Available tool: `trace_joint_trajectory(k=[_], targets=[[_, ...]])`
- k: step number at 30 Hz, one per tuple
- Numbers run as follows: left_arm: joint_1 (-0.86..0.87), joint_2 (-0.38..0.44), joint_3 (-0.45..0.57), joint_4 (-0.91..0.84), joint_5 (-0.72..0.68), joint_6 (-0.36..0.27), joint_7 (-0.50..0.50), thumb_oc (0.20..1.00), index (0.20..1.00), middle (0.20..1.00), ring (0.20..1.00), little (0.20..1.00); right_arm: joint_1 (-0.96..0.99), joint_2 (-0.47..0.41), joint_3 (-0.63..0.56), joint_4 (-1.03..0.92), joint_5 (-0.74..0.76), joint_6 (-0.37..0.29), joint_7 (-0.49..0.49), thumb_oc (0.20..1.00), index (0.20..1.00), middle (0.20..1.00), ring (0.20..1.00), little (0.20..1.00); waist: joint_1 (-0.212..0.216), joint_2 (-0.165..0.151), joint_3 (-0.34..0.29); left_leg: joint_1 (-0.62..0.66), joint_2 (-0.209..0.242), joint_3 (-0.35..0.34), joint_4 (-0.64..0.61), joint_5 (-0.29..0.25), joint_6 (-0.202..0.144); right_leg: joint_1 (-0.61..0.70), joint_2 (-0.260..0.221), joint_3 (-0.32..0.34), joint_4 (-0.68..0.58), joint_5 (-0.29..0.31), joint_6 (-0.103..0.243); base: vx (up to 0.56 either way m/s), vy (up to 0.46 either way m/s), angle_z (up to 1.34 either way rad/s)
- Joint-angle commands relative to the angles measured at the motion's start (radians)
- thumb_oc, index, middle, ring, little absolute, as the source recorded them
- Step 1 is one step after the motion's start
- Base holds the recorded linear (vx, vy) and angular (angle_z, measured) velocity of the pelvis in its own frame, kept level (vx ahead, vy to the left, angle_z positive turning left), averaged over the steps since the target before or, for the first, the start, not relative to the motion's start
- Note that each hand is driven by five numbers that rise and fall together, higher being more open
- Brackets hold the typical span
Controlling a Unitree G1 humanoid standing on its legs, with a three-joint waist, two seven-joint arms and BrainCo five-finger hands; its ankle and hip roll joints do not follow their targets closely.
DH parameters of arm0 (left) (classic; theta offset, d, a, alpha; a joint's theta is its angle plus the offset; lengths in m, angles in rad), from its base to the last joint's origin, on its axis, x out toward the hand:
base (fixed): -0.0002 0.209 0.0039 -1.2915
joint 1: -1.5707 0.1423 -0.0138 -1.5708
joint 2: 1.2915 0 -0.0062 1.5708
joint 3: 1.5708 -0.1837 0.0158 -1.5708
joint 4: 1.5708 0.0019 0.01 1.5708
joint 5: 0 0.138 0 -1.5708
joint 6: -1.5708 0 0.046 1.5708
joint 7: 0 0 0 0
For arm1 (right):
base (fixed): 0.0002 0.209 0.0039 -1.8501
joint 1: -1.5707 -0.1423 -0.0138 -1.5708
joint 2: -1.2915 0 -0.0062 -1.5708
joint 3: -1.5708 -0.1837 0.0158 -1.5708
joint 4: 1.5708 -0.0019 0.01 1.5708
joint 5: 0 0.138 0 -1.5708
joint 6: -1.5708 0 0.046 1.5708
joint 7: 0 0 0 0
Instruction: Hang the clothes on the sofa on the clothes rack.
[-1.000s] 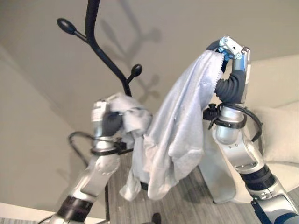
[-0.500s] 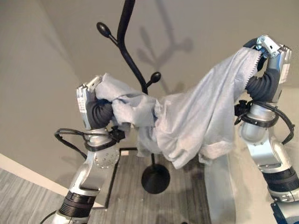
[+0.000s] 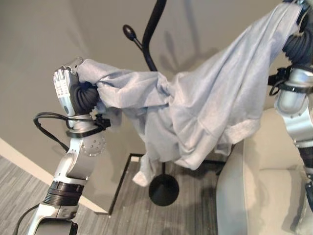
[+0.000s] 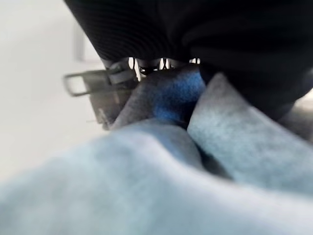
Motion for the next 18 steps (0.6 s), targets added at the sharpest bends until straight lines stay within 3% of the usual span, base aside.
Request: trace_joint_trajectory(k=[1,10,13,18], targets=[[-0.037,0.077,0.052,0.031,-0.077,0.009,0.018,0.200,0.200,0.200,0.200,0.200,-0.108,-0.041,0.008,0.061,0.083,0.020,-0.047,0.200,0.200,0.200,0.200,0.200,0.019,-0.077,-0.067,0.076,-0.029,-0.007,-0.036,-0.053,0.001,0.049,-0.058,-0.039,-0.090,0.014,0.056,0.02,-0.028,0.27],[-0.029,0.089,0.038,0.100,-0.101,0.020,-0.001,0.200,0.200,0.200,0.200,0.200,-0.302,-0.098,0.113,0.350,0.160,0.042,-0.052,0.200,0.200,0.200,0.200,0.200,0.035,-0.068,-0.067,0.061,-0.023,-0.034,-0.037,-0.036,-0.018,0.059,-0.058,-0.080,-0.091,-0.009,0.049,0.05,-0.022,0.23],[-0.031,0.094,0.030,0.139,-0.109,0.029,-0.003,0.200,0.200,0.200,0.200,0.200,-0.388,-0.140,0.191,0.490,0.189,0.042,-0.028,0.200,0.200,0.200,0.200,0.200,0.048,-0.071,-0.066,0.056,-0.016,-0.049,-0.037,-0.004,-0.033,0.061,-0.057,-0.105,-0.084,-0.017,0.048,0.09,-0.047,0.10],[-0.072,0.085,-0.016,0.221,-0.139,0.042,-0.014,0.200,0.200,0.200,0.200,0.200,-0.502,-0.131,0.303,0.694,0.230,0.037,0.008,0.200,0.200,0.200,0.200,0.200,0.060,-0.071,-0.060,0.043,-0.008,-0.069,-0.037,0.038,-0.053,0.055,-0.054,-0.137,-0.063,-0.038,0.041,0.05,-0.035,0.22]])
